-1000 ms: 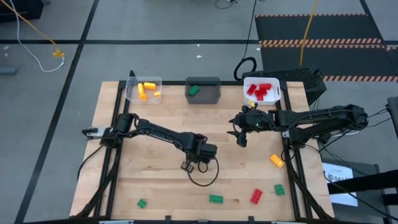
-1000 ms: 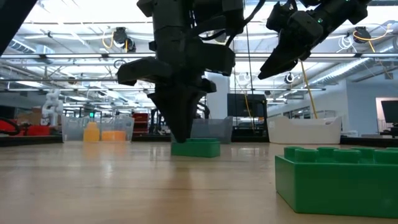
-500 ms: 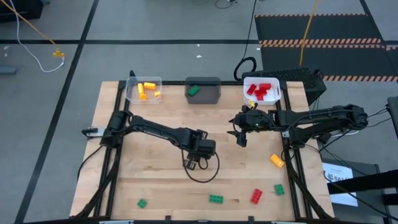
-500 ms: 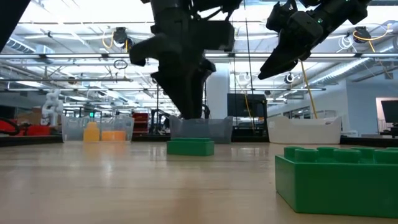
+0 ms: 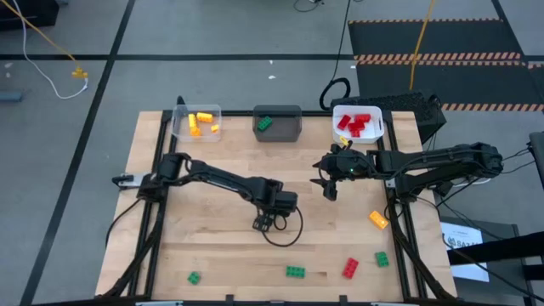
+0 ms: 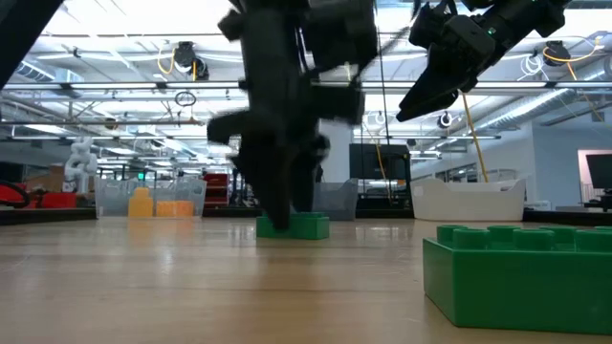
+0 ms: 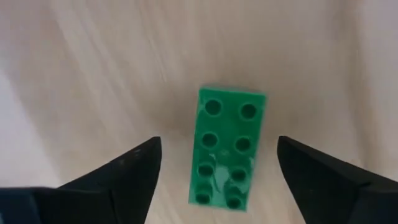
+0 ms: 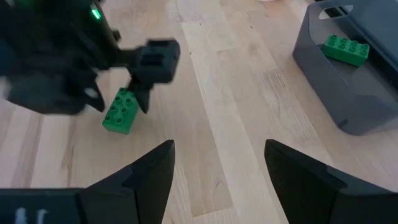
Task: Sort & place blocks by color
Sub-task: Put the left 8 stud green game piece into the gray bin
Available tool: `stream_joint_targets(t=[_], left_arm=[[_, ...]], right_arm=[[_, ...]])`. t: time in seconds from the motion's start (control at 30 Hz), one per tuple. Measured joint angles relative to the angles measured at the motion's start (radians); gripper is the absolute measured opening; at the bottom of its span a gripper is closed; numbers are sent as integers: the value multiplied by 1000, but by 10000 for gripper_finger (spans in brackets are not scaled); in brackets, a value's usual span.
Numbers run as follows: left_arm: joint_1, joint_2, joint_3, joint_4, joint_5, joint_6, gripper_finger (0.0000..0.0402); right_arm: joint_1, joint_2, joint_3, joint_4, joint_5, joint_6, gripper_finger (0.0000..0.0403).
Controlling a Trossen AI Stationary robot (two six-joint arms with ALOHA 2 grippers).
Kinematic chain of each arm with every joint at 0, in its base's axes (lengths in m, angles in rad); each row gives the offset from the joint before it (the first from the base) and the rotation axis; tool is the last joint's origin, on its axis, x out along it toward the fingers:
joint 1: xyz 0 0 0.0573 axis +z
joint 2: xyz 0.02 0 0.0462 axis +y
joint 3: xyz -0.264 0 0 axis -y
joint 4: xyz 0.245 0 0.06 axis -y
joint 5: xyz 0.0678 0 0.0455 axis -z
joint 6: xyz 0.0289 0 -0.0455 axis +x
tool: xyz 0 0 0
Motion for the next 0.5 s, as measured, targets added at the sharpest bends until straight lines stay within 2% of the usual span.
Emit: stream_joint_targets(t=[0.1,0.2,0.3,0.47,0.5], left_arm=[[11,30,3,-2,-6,10,318],[15,32,5,-6,-7,10,297],[17,24,2,-6,-13,13,251],[24,25,27,-47,-47,33,135],[24,25,28,-47,-46,35,136]], right_arm=[[0,0,0,-3,0,0,242],[0,0,0,-4,0,-2,242],[0,0,0,-5,0,-3,242],[0,0,0,-4,-2,8,242],[0,0,0,-5,-2,11,242]])
